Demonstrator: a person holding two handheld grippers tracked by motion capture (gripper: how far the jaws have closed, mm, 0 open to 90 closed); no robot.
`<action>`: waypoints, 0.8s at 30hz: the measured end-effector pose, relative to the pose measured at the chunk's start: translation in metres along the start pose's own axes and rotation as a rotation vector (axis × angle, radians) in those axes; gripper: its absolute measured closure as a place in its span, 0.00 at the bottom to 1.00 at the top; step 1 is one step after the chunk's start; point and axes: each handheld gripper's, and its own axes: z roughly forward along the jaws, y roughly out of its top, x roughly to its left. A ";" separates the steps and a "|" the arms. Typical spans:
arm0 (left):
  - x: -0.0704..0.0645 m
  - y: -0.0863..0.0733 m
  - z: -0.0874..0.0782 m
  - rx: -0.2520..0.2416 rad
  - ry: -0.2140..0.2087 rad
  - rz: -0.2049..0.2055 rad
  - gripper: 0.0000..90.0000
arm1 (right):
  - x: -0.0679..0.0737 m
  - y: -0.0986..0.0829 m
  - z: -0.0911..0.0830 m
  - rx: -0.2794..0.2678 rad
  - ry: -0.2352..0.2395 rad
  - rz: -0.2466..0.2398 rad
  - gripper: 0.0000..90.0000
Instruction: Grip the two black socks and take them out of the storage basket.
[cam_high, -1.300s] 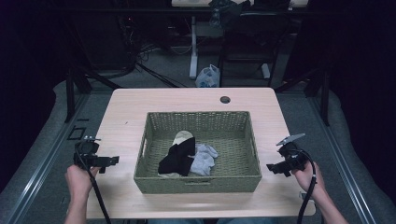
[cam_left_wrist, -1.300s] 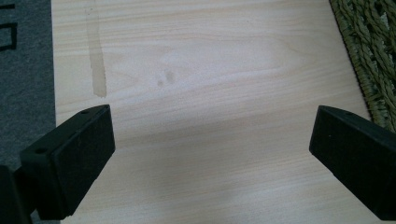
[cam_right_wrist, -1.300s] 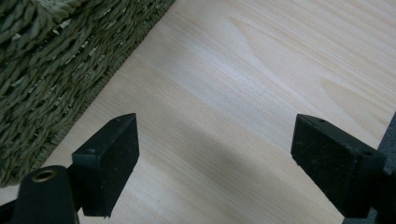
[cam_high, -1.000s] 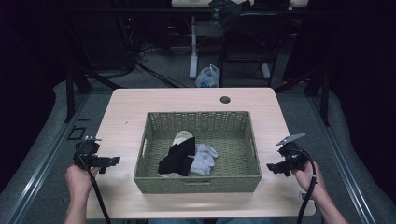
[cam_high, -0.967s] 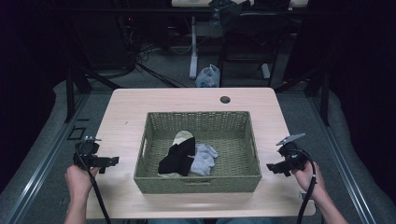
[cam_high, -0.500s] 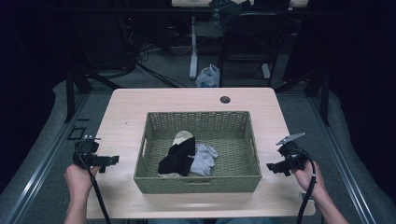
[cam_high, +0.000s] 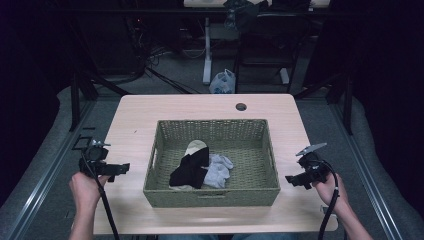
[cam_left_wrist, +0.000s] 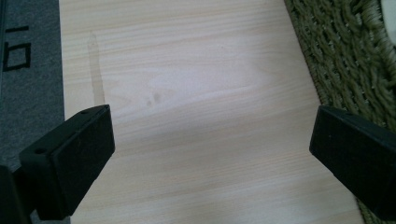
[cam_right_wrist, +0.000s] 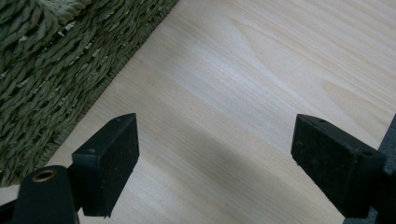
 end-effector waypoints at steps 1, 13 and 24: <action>-0.001 0.001 -0.002 0.002 0.000 0.006 0.00 | 0.000 0.000 0.000 -0.004 0.005 0.008 0.16; -0.028 0.019 -0.025 -0.064 -0.027 0.068 0.00 | 0.000 -0.001 -0.001 0.005 0.010 0.008 0.17; -0.057 0.034 -0.037 -0.050 -0.084 0.131 0.00 | 0.000 -0.001 -0.001 0.001 0.005 0.012 0.16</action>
